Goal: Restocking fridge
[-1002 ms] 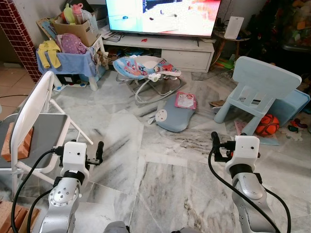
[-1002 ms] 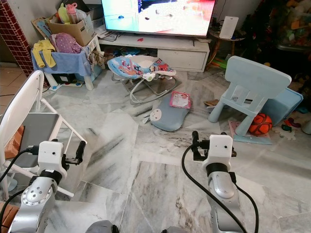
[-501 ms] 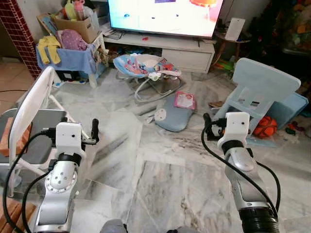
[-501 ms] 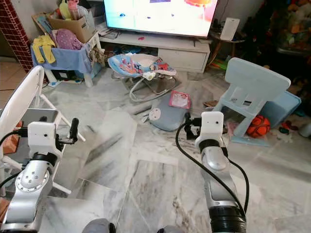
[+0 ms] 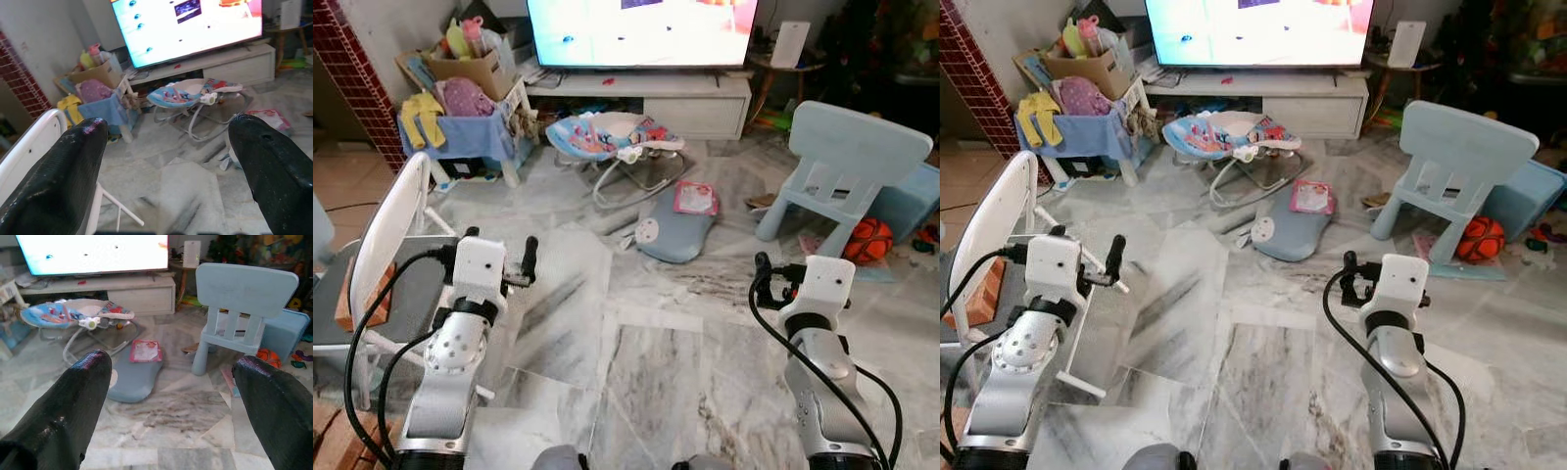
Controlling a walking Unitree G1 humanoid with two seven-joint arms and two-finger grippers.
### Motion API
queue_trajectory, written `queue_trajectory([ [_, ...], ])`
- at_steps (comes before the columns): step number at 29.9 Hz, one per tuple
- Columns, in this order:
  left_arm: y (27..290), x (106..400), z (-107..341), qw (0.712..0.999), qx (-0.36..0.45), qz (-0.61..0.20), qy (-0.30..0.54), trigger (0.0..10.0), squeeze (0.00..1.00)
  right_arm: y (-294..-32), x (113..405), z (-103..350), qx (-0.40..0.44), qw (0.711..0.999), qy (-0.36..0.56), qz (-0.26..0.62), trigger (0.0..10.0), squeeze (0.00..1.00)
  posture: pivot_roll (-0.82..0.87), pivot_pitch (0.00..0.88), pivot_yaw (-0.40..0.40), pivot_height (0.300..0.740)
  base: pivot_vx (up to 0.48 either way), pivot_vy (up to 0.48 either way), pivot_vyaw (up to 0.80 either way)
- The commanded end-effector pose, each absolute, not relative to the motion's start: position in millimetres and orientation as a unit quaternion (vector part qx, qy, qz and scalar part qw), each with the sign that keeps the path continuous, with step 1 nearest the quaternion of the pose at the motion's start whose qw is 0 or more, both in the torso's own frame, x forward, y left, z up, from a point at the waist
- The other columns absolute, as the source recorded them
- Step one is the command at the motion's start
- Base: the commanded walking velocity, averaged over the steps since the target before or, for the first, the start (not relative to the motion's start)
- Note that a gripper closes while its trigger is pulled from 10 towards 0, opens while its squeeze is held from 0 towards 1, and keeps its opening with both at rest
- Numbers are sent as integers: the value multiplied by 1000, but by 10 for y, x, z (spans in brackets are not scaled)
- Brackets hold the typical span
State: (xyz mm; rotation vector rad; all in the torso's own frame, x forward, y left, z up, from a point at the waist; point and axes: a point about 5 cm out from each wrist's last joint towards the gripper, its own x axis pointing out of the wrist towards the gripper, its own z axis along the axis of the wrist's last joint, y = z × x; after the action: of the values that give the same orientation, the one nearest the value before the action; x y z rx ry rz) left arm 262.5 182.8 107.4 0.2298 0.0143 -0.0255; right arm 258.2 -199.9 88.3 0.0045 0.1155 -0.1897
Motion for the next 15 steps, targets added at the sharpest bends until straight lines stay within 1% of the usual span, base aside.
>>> queue_trajectory([
  [1, 1867, 2609, 1108, 993, 114, 6, 6, 10000, 75, -1881, 2660, 1049, -5, 998, 29, -60, 10000, 0, 42, 19, 29, 740, 0, 0, 0],
  [2, 1865, 2600, 1113, 994, 111, 9, 6, 10000, 75, -1859, 2666, 1069, -10, 998, 26, -53, 10000, 0, 46, 17, 21, 740, 0, 0, 0],
  [3, 1853, 2582, 1116, 993, 113, 13, 4, 10000, 31, -1835, 2682, 1084, -13, 999, 24, -43, 10000, 0, 60, 19, 3, 740, 0, 0, 0],
  [5, 1835, 2556, 1115, 992, 122, 16, 5, 10000, 27, -1805, 2698, 1101, -8, 999, 20, -34, 10000, 0, 69, 22, -5, 740, 0, 0, 0],
  [6, 1829, 2538, 1111, 993, 121, 16, 6, 10000, 51, -1791, 2715, 1104, -10, 999, 21, -30, 10000, 0, 72, 23, -7, 740, 0, 0, 0],
  [7, 1832, 2521, 1114, 993, 119, 19, 5, 10000, 102, -1777, 2737, 1110, -11, 999, 22, -24, 10000, 0, 76, 32, -12, 740, 0, 0, 0],
  [8, 1832, 2521, 1114, 993, 119, 19, 5, 10000, 102, -1777, 2737, 1110, -11, 999, 22, -24, 10000, 0, 76, 32, -12, 740, 0, 0, 0],
  [9, 1840, 2501, 1121, 993, 117, 23, 5, 10000, 533, -1766, 2750, 1130, 2, 1000, 16, -17, 10000, 1000, 78, 35, -15, 740, 0, 0, 0],
  [11, 1842, 2494, 1123, 993, 116, 24, 5, 10000, 533, -1766, 2751, 1138, 5, 1000, 14, -16, 10000, 1000, 78, 35, -15, 740, 0, 0, 0],
  [12, 1851, 2483, 1115, 993, 112, 25, 9, 10000, 1000, -1780, 2760, 1129, -1, 1000, 18, -20, 10000, 1000, 86, 35, -16, 740, 0, 0, 0],
  [15, 1864, 2480, 1116, 994, 107, 24, 9, 10000, 1000, -1792, 2760, 1124, -1, 1000, 17, -24, 10000, 1000, 85, 33, -16, 740, 0, 0, 0],
])
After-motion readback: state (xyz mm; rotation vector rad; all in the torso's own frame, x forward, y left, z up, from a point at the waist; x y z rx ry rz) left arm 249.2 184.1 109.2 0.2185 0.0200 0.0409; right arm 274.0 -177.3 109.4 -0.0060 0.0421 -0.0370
